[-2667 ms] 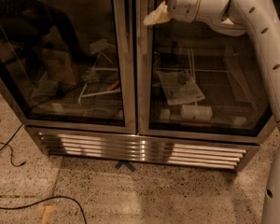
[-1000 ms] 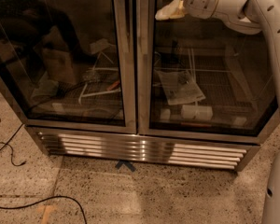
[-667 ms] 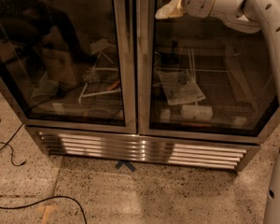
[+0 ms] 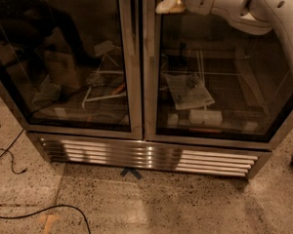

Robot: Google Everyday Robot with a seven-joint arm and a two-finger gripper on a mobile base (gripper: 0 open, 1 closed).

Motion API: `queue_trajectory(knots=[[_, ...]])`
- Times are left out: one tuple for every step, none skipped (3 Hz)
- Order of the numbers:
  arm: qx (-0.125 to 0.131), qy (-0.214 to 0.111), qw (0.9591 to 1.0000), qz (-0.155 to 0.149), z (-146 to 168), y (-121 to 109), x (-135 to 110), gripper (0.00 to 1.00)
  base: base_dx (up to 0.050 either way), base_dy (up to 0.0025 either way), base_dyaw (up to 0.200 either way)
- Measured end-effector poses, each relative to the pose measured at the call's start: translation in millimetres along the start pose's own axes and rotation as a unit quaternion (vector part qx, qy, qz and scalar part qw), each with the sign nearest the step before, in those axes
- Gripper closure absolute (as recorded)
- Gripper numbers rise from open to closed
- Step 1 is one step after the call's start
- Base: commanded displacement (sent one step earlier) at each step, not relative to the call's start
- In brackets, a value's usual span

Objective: Pick orange can from top drawer and place on counter

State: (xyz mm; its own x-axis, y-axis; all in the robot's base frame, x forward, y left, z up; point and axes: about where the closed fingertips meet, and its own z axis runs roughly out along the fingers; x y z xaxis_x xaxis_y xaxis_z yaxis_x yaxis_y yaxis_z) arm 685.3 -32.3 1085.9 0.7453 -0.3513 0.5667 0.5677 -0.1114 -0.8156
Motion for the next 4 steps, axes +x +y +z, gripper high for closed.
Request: queue_trajectory(knots=[[0.012, -0.012, 0.9998, 0.006, 30, 2, -11, 0.0, 0.0, 0.0, 0.0], [0.017, -0.018, 0.9996, 0.009, 45, 22, -4, 0.0, 0.0, 0.0, 0.0], [0.017, -0.014, 0.9997, 0.01, 42, 26, 0, 0.0, 0.0, 0.0, 0.0], [0.022, -0.018, 0.9994, 0.017, 41, 33, -2, 0.0, 0.0, 0.0, 0.0]])
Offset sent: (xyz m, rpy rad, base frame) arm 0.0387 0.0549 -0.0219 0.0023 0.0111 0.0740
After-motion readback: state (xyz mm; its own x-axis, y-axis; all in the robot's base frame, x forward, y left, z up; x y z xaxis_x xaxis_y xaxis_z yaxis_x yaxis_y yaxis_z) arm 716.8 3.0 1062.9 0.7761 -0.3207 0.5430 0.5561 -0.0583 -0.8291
